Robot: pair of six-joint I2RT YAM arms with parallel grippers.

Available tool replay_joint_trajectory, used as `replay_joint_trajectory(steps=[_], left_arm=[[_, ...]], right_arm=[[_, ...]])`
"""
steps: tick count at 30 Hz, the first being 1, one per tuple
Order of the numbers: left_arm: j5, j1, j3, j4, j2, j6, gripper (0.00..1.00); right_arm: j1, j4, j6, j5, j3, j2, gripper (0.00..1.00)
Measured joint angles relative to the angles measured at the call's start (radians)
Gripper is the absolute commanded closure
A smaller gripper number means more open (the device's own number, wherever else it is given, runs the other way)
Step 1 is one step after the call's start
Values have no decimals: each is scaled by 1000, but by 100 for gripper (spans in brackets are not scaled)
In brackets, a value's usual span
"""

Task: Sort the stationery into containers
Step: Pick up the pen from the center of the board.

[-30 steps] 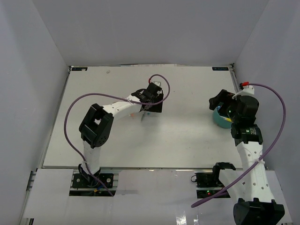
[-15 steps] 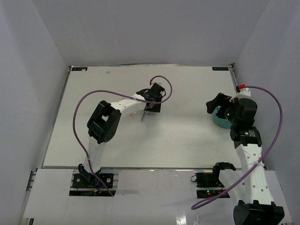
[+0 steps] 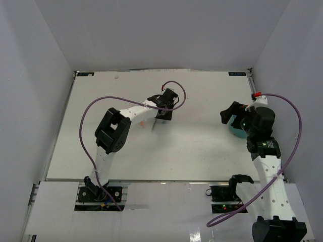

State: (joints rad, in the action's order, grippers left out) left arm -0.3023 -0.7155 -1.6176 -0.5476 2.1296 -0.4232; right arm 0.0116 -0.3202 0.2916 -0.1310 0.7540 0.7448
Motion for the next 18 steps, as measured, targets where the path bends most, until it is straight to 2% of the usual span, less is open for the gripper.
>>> replay_joint_trajectory(steps=[8,11,12,18], left_arm=[[11,0,-34,-14,44,-8,54],[19,0,-40,-22,50,-12,67],[22,0,-42,-23,51,-12,76],[43,0,-47,-29,51,-13,100]], right_arm=[[-1,1,-8,0,0,-7,10],[-1,1,-10,0,0,-10,10],[-1,1,-10,0,-1,-11,10],[-2,1,-12,-2,-5,-17,10]])
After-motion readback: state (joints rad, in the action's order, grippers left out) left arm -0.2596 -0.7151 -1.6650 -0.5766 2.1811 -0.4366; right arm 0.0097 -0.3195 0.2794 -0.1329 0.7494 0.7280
